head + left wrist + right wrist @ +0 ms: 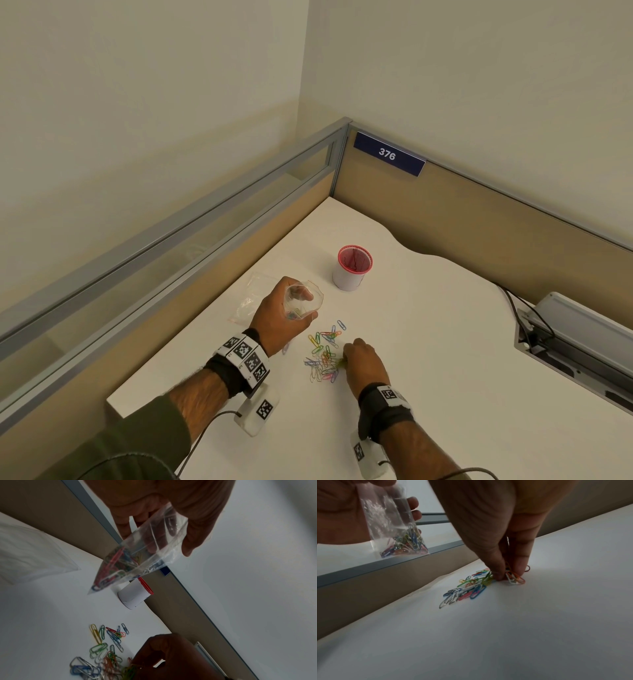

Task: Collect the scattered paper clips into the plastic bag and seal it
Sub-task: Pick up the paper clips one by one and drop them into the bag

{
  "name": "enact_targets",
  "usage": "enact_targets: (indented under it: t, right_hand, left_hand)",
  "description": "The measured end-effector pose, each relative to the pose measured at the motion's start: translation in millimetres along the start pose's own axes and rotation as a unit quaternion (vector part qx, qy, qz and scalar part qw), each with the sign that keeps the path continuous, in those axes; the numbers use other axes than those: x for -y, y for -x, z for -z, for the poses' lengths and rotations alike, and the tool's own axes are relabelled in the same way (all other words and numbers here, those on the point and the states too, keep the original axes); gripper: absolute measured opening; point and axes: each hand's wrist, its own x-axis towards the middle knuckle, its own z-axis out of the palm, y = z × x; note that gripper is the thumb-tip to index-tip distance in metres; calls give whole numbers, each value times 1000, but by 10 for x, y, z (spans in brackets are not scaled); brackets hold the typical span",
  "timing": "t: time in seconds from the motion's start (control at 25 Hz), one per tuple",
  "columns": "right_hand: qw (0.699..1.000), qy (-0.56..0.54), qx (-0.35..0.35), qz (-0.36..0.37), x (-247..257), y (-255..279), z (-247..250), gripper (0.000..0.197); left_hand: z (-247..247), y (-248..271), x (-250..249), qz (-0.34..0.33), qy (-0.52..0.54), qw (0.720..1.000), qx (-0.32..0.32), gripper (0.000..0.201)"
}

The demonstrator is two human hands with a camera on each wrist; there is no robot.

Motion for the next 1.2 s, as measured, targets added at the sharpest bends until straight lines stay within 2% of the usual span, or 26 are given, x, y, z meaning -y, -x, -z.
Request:
enact_targets:
  t: [0.16,0.24,0.36,0.52,0.6,0.68,0.8,0.96,1.12,1.2]
  right_hand:
    - [994,-83,-9,-64,-109,-29,79,14]
    - [985,-141,-18,-98,-164,-23,150,10]
    - [965,-228,-45,-120,-199,28,331,15]
    - [910,-379,-126,-110,-126,140,788,12]
    - [880,-436,-165,-86,-34,186,1079,8]
    - [866,-461,-188,-51,109,221,1359,5]
    - [870,-450,-203,4,379,270,1656,6]
    - [904,-371,-204,52,702,257,1760,6]
    - [947,-262,-163,85,885,234,1736,9]
    - [949,-252,-165,93,904,251,1762,14]
  left_hand:
    - [-2,-10,18,-9,3,1000,-6,41]
    - [-8,-17,27,-10,8,1000,-5,41]
    - [-31,-38,33,-16,7,1000,-1,41]
    - [-70,-64,39,-19,4,1000,0,41]
    - [-95,-70,39,-20,0,1000,4,41]
    - [-123,-80,34,-20,-3,1000,7,41]
    - [-164,-83,5,-23,-15,1000,13,43]
    - [-194,-81,-42,-18,-23,999,22,44]
    - [-223,-82,-61,-14,-36,999,14,48]
    - [-218,-87,-57,-15,-32,999,15,47]
